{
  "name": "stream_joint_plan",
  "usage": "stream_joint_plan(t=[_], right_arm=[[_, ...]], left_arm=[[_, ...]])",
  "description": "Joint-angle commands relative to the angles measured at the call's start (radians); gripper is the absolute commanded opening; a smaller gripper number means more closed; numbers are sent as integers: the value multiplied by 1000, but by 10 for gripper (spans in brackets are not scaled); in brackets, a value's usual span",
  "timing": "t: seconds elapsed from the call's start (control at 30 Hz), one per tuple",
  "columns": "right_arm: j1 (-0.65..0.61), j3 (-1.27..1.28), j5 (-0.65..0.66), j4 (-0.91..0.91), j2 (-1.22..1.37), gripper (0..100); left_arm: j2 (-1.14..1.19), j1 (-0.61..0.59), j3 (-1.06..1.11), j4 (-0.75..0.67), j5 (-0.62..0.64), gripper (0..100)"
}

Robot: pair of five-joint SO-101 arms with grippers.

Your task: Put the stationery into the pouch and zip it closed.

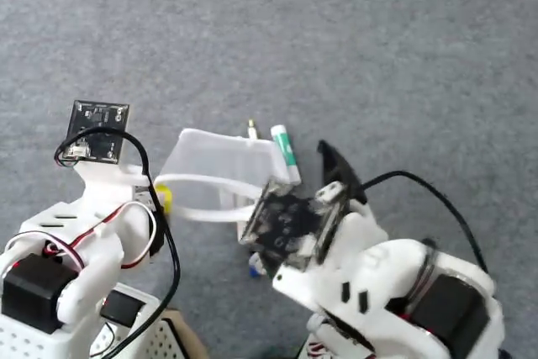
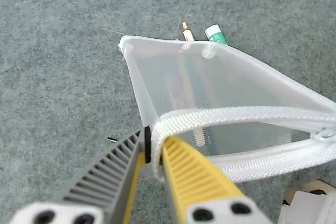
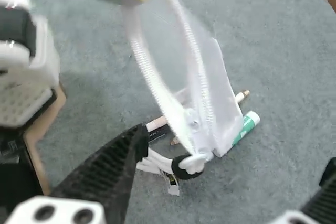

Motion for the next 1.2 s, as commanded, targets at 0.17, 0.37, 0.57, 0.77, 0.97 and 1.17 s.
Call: stream_joint_plan(t=[0.17, 0.37, 0.57, 0.77, 0.97, 1.17], right_arm=[[-31, 219, 60, -92, -4, 492], [-29, 248, 60, -180, -4, 492], [-29, 249, 60, -226, -2, 492], [-29, 252, 60, -233, -2, 491], [-29, 305, 60, -233, -4, 420], [-28, 308, 60, -245, -4, 222]], left_arm=[[-5, 2, -16, -26, 2, 28], [-6, 2, -16, -25, 2, 28], [-6, 2, -16, -25, 2, 28], [-6, 2, -16, -25, 2, 28], [-6, 2, -16, -25, 2, 28], [-6, 2, -16, -25, 2, 28]])
